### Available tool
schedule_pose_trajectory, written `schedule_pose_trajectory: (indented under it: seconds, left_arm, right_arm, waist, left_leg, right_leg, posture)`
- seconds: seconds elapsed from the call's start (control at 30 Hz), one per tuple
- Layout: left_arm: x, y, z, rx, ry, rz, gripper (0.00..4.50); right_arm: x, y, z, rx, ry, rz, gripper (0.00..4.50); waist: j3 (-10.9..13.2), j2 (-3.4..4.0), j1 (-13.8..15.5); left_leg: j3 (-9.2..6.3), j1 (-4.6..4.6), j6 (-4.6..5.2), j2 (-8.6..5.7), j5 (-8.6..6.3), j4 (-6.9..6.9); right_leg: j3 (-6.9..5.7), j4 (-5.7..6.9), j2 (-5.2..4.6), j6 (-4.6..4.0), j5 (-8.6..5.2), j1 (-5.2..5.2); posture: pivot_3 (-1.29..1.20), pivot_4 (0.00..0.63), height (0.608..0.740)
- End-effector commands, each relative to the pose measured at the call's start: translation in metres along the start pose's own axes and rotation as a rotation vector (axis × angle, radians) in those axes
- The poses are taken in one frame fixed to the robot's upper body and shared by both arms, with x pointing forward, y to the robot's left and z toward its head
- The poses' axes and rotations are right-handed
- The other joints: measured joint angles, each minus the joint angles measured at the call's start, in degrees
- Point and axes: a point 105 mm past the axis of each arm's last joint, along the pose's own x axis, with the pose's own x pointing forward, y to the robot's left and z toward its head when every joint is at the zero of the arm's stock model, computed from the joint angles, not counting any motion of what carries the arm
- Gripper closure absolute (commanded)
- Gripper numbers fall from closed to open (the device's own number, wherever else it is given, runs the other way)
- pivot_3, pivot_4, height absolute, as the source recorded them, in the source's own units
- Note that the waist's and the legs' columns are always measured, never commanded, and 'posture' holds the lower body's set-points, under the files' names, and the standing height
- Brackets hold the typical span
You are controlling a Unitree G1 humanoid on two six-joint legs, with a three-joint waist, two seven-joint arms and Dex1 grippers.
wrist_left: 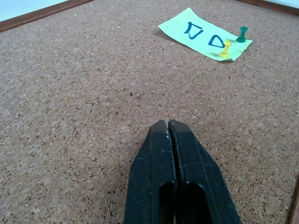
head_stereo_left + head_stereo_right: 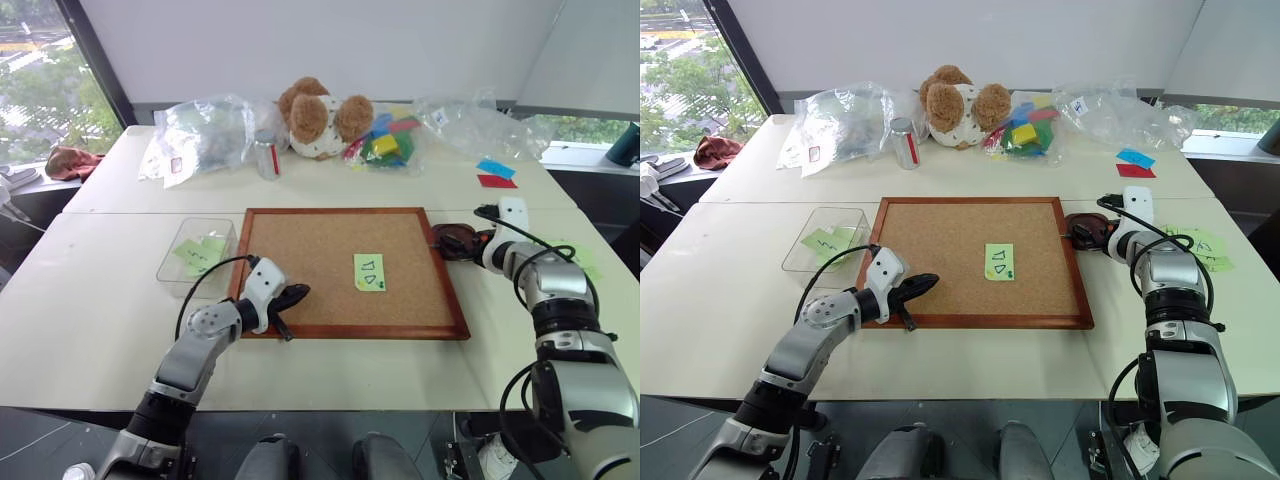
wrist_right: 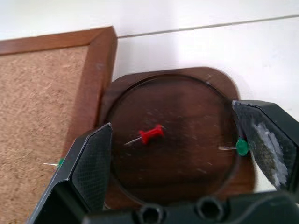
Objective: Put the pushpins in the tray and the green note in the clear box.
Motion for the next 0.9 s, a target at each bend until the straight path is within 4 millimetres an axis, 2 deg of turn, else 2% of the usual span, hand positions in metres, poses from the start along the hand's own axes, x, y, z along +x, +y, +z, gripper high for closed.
schedule_pose_trajectory:
  seconds: [0.03, 0.13, 0.27, 0.43, 0.6, 0.9]
  left_arm:
    - [0.0, -0.006, -0.017, -0.022, 0.063, -0.015, 4.5]
    - [0.0, -0.006, -0.017, -0.022, 0.063, -0.015, 4.5]
    - [0.0, -0.006, -0.018, -0.022, 0.065, -0.016, 4.5]
    - [0.001, -0.007, -0.017, -0.024, 0.064, -0.019, 4.5]
    - [0.0, -0.007, -0.017, -0.025, 0.064, -0.02, 4.5]
    - [-0.001, -0.007, -0.017, -0.026, 0.065, -0.019, 4.5]
  right_arm:
    - [-0.009, -0.002, 0.033, -0.023, -0.1, 0.005, 0.03]
    - [-0.013, 0.005, 0.043, -0.038, -0.124, 0.035, 0.03]
    - [-0.019, 0.026, 0.048, -0.07, -0.129, 0.113, 0.03]
    - [-0.024, 0.049, 0.029, -0.102, -0.081, 0.183, 0.03]
    - [-0.023, 0.043, 0.014, -0.118, -0.042, 0.158, 0.03]
    - [-0.018, 0.025, 0.015, -0.119, -0.049, 0.09, 0.03]
  waist:
    - [0.0, 0.01, 0.0]
    - [0.0, 0.06, 0.0]
    - [0.0, 0.07, 0.1]
    - [0.0, 0.07, 0.1]
    - [0.0, 0.09, 0.1]
    - [0.0, 0.11, 0.0]
  left_leg:
    - [0.0, 0.0, 0.0, 0.0, 0.0, 0.0]
    - [0.0, 0.0, 0.01, 0.0, 0.0, 0.0]
    - [-0.01, 0.0, 0.01, 0.0, -0.01, -0.02]
    - [-0.03, -0.01, 0.03, 0.01, -0.02, -0.07]
    - [-0.02, -0.01, 0.04, 0.01, -0.02, -0.06]
    - [-0.02, 0.0, 0.04, 0.01, -0.03, -0.08]
  right_leg:
    - [0.0, 0.0, 0.0, 0.0, 0.0, 0.0]
    - [0.01, 0.0, 0.0, 0.0, 0.0, 0.0]
    - [0.0, -0.01, 0.0, 0.0, 0.0, 0.0]
    - [-0.01, -0.08, -0.01, 0.0, 0.0, 0.01]
    - [-0.01, -0.09, -0.02, 0.0, 0.0, 0.01]
    - [-0.02, -0.13, -0.02, 0.0, 0.0, 0.02]
  posture:
    - [0.0, 0.15, 0.74]
    - [0.0, 0.15, 0.74]
    - [0.0, 0.15, 0.74]
    - [0.0, 0.15, 0.74]
    - [0.0, 0.15, 0.74]
    - [0.0, 0.15, 0.74]
